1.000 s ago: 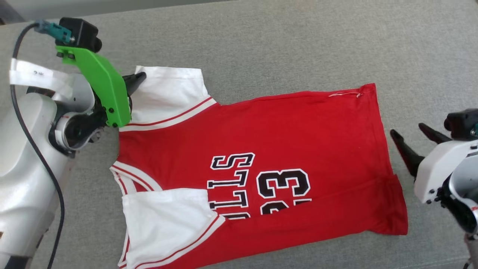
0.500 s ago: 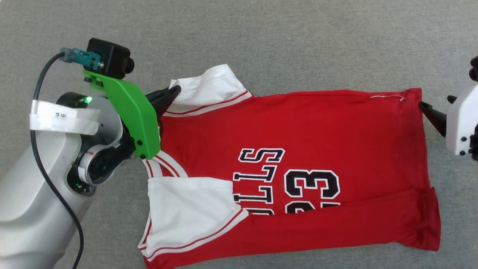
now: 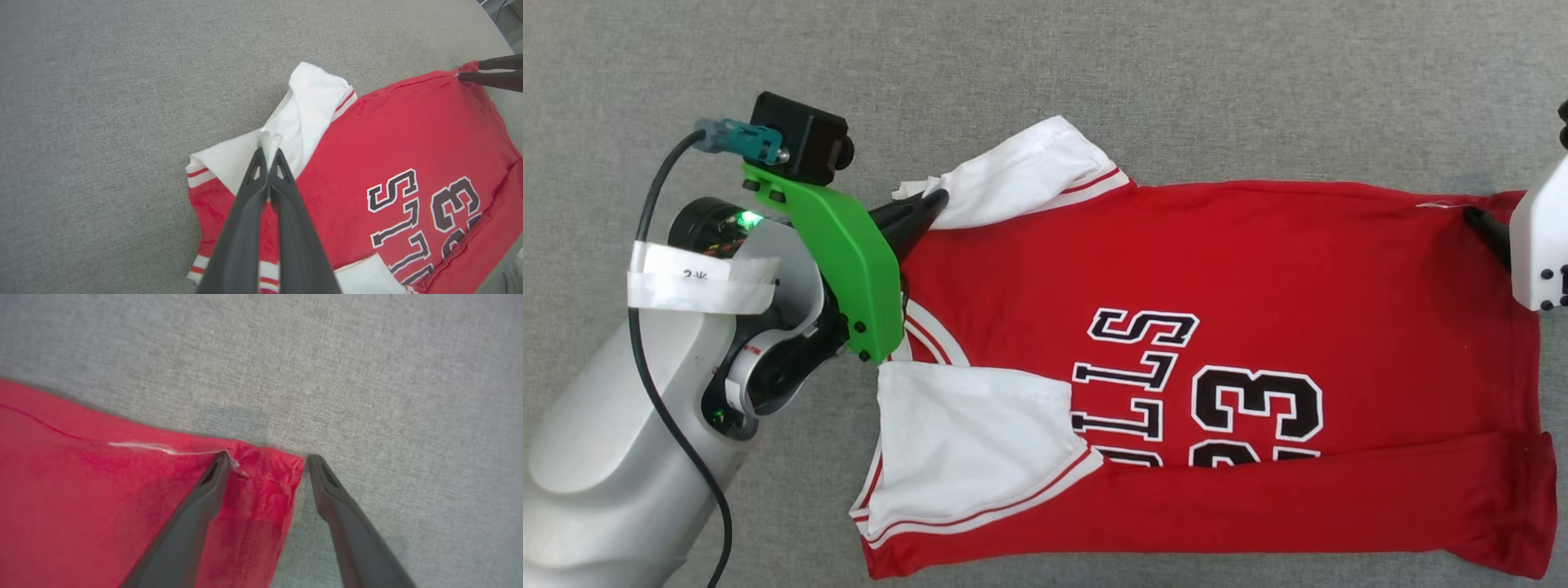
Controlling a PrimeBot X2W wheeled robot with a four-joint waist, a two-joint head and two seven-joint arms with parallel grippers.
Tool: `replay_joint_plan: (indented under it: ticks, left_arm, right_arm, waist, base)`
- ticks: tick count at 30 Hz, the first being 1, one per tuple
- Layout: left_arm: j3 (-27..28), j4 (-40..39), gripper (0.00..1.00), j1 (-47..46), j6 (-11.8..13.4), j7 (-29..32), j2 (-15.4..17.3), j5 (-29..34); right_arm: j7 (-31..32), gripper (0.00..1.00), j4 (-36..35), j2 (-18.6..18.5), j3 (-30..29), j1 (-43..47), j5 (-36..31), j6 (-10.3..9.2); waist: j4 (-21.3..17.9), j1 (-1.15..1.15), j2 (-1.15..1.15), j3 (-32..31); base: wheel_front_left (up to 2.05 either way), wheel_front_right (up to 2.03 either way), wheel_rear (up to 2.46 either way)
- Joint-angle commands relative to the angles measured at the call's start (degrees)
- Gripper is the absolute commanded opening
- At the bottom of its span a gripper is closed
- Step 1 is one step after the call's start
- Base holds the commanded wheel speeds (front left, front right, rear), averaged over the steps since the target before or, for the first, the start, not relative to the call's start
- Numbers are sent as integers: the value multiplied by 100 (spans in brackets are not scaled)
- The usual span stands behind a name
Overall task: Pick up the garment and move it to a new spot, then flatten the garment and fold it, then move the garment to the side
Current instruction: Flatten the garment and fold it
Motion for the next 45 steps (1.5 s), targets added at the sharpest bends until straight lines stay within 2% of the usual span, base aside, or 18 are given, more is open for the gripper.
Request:
replay_joint_plan:
  ticks: [1, 2, 3, 4, 5, 12, 22, 39, 45]
  left_arm:
    - [22, 75, 0, -52, -21, -58, -34, 13]
    - [42, 109, 0, -57, -17, -79, -29, 11]
    - [58, 142, 0, -64, -18, -102, -24, 14]
    - [66, 176, 0, -68, -32, -126, -19, 16]
    - [68, 212, 0, -70, -49, -147, -18, 18]
    - [74, 484, 0, 7, -82, -296, -72, -11]
    - [224, 749, 0, 448, -2, -767, -115, -95]
    - [192, 416, 0, 1845, 263, -996, 97, -353]
    - [136, 256, 0, 2435, 398, -1041, 152, -470]
  right_arm:
    - [42, 100, 170, 91, 190, 113, 69, -4]
    - [71, 100, 198, 90, 235, 136, 106, -4]
    - [89, 83, 222, 87, 271, 157, 136, -4]
    - [101, 36, 245, 82, 311, 177, 166, -4]
    - [89, 0, 261, 73, 344, 191, 192, -4]
    - [-323, 0, 437, 103, 223, 194, 360, -4]
    - [-1346, 0, 509, 45, 59, 471, 683, -4]
    - [-3126, 0, 92, -124, -79, 1931, 1262, -4]
    - [-3584, 0, -83, -234, 121, 2494, 1367, -4]
  waist:
    - [25, 0, 0, 38]
    - [27, 0, 0, 46]
    - [30, 0, 0, 51]
    - [34, 0, 0, 53]
    - [39, 0, 0, 51]
    - [49, 0, 0, -169]
    - [23, 0, 0, -819]
    - [106, 0, 0, -1799]
    - [88, 0, 0, -1934]
  base:
    - [0, 0, 0]
    - [0, 0, 0]
    - [0, 0, 0]
    - [0, 0, 0]
    - [0, 0, 0]
    - [0, 0, 0]
    - [0, 0, 0]
    - [0, 0, 0]
    - [0, 0, 0]
